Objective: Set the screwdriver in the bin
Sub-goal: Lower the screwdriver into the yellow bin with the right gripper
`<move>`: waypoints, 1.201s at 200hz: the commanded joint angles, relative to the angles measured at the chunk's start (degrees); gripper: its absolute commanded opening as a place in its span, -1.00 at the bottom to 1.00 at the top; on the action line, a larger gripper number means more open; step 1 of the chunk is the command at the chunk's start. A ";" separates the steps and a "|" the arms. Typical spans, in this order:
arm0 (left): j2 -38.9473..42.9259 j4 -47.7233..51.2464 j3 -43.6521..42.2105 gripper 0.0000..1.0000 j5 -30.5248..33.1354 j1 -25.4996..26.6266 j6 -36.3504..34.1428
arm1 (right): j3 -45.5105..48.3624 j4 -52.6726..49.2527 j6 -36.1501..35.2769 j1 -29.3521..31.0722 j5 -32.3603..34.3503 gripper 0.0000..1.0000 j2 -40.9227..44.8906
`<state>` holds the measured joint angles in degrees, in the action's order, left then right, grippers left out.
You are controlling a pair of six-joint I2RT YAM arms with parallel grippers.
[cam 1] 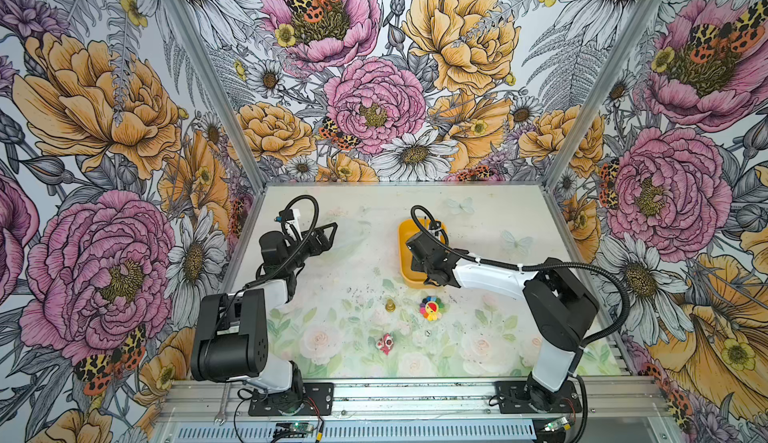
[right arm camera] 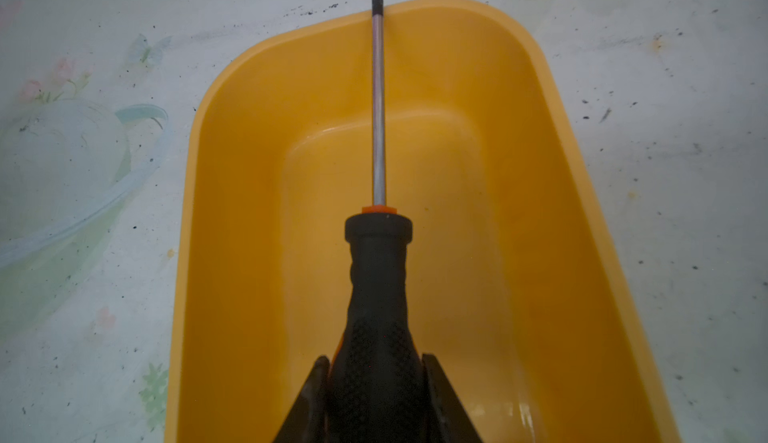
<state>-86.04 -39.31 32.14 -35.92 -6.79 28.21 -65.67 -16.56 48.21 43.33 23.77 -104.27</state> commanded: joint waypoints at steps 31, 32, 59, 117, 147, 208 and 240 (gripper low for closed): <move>-0.82 -2.36 -0.74 0.98 -1.73 -0.88 0.80 | -0.80 0.39 -0.04 0.00 0.50 -1.00 -2.57; -0.81 -2.36 -0.75 0.98 -1.76 -0.87 0.80 | -0.79 0.39 -0.04 0.00 0.49 -1.00 -2.63; -0.77 -2.43 -0.77 0.98 -1.77 -0.94 0.80 | -0.31 0.43 0.29 0.07 0.20 -1.00 -2.88; -0.96 -2.60 -0.76 0.98 -1.83 -1.04 0.93 | 2.41 0.38 0.31 0.31 0.06 -1.00 0.23; -0.92 -2.68 -0.78 0.98 -1.91 -1.10 0.97 | 3.61 0.38 0.31 0.46 0.29 -1.00 2.09; -1.06 -2.85 -0.85 0.98 -1.91 -1.04 1.05 | 3.37 0.38 -0.03 0.52 0.31 -1.00 1.03; -1.15 -2.80 -0.85 0.98 -1.90 -1.05 1.18 | 3.00 0.38 -0.02 0.47 -0.04 -1.00 -0.34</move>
<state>-86.61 -40.16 32.14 -36.10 -7.05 28.62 -61.87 -16.53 48.18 43.33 23.53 -104.16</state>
